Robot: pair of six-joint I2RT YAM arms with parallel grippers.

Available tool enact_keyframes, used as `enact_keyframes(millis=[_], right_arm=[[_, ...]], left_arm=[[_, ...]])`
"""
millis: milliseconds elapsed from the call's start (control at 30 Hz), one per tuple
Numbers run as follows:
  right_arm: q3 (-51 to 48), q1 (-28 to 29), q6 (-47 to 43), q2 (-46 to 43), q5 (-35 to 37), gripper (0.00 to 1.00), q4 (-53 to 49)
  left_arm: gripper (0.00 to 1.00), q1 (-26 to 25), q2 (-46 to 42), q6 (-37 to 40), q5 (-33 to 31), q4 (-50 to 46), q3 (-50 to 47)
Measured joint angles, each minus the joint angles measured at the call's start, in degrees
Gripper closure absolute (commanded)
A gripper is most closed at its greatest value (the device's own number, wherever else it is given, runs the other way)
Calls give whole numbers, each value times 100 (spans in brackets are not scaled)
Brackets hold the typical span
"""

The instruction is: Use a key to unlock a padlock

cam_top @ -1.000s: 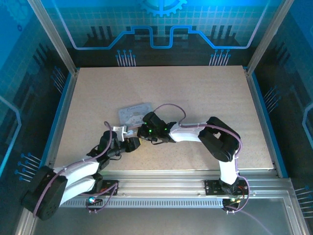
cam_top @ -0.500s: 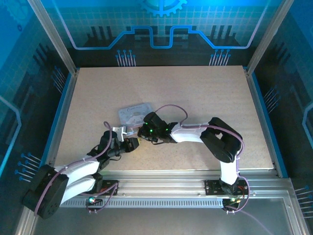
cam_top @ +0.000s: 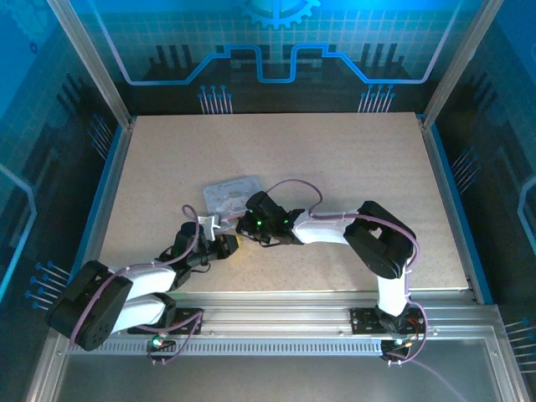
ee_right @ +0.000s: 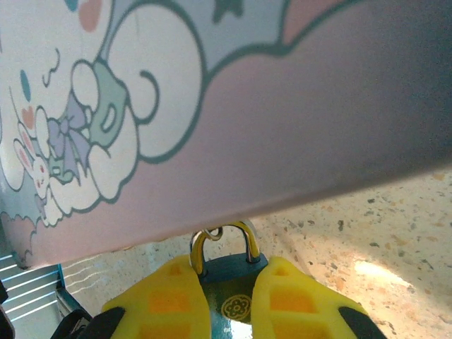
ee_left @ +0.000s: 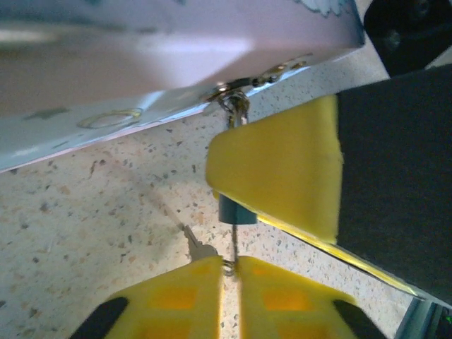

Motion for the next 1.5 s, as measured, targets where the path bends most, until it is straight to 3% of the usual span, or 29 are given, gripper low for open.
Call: enact_keyframes(millis=[100, 733, 1433, 1500], right_arm=[[0, -4, 87, 0, 37, 100, -46], [-33, 37, 310, -11, 44, 100, 11], [-162, 37, 754, -15, 94, 100, 452], [-195, 37, 826, -15, 114, 100, 518]], left_arm=[[100, -2, 72, 2, 22, 76, 0], [100, -11, -358, 4, -140, -343, 0], [100, -24, -452, -225, -492, -15, -118], [80, -31, -452, -273, -533, 15, -133]])
